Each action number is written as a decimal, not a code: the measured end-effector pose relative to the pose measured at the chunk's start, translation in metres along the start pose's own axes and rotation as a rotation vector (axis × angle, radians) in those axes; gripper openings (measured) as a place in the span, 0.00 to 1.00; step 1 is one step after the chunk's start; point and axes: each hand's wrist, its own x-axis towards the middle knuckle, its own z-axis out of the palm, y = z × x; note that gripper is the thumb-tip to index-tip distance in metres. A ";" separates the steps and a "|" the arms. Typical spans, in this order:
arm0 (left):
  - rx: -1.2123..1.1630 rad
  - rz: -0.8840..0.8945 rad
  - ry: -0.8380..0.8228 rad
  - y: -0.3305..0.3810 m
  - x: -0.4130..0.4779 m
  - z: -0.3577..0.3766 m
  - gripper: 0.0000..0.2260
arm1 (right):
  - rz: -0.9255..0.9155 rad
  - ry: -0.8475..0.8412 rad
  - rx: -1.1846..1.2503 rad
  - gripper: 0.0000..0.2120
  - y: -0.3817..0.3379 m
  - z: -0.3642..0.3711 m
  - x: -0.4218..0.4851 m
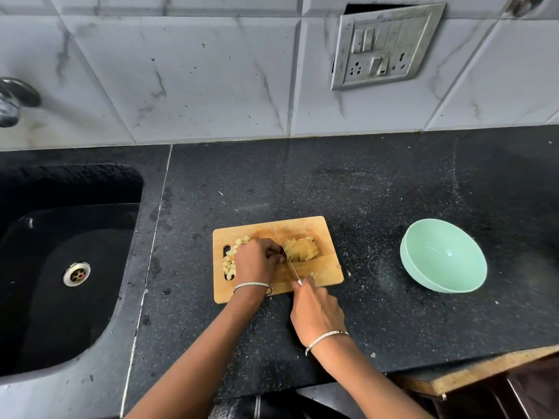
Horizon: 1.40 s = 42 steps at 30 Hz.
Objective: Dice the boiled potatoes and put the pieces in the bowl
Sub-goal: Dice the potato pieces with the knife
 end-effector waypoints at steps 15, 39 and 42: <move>-0.032 -0.015 0.007 0.004 -0.004 -0.002 0.05 | 0.049 -0.069 0.108 0.19 0.004 0.003 -0.003; 0.223 0.106 -0.029 0.010 0.002 -0.017 0.08 | -0.007 -0.042 0.305 0.19 0.024 0.011 -0.019; 0.165 0.084 0.002 0.011 0.000 -0.019 0.08 | -0.013 -0.009 0.294 0.18 0.021 0.008 -0.018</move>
